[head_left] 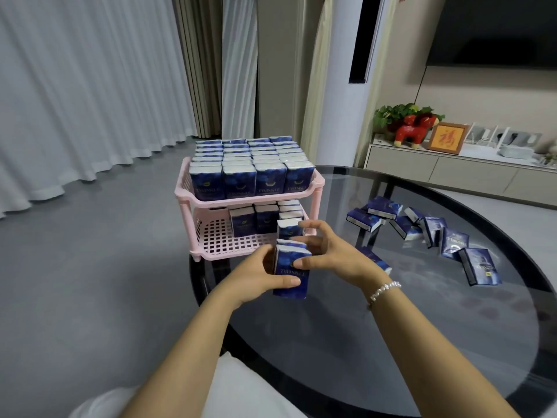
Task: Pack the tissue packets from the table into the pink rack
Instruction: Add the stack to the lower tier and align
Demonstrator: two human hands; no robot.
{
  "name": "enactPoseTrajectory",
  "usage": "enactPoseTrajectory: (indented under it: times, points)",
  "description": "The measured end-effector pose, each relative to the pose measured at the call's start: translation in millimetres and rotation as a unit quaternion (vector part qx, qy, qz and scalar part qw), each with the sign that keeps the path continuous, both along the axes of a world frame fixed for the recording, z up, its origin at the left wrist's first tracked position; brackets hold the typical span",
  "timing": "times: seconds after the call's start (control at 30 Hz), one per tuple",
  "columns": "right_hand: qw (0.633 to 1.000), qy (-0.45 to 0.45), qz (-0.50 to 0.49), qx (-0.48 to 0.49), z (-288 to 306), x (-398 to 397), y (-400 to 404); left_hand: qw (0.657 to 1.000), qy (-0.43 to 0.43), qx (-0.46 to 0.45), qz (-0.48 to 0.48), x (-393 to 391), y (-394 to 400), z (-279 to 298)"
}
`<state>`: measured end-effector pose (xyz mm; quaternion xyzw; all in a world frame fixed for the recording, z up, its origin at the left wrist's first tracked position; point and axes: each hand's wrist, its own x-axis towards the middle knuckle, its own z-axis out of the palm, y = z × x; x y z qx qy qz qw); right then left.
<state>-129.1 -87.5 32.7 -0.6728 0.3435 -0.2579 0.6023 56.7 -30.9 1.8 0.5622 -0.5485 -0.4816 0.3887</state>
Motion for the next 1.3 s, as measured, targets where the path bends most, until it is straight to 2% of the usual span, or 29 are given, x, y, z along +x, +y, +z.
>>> enactPoseTrajectory:
  times: [0.1,0.2,0.27,0.33,0.57,0.77,0.93,1.07,1.3]
  points:
    - [0.998,-0.023,-0.053,-0.023,-5.7,13.1,-4.2,0.999,0.003,-0.018,0.050,8.8,-7.3,1.7]
    - [0.974,-0.043,-0.208,-0.083,-22.3,22.9,-11.0,0.992,-0.009,-0.034,0.119,18.0,-16.9,-1.7]
    - [0.946,-0.011,-0.296,-0.131,-36.1,26.4,-20.6,0.987,-0.031,-0.046,0.150,23.0,-25.5,-5.8]
    - [0.931,0.024,-0.329,-0.159,-47.1,30.7,-29.2,0.984,-0.053,-0.058,0.163,26.6,-35.3,-8.6]
    - [0.911,-0.010,-0.382,-0.157,-63.6,47.6,-46.4,0.972,-0.115,-0.082,0.187,33.5,-69.1,-17.7]
    - [0.884,0.015,-0.424,-0.193,-78.6,47.8,-57.0,0.962,-0.148,-0.094,0.210,23.8,-84.1,-27.8]
    - [0.883,0.027,-0.423,-0.203,-81.4,47.0,-59.2,0.955,-0.176,-0.099,0.218,22.1,-87.1,-28.2]
    - [0.882,0.028,-0.423,-0.205,-83.4,47.2,-59.4,0.955,-0.159,-0.123,0.217,20.3,-85.1,-32.2]
    - [0.884,0.028,-0.416,-0.213,-85.9,48.0,-60.6,0.936,-0.300,-0.048,0.176,9.9,-84.3,-32.6]
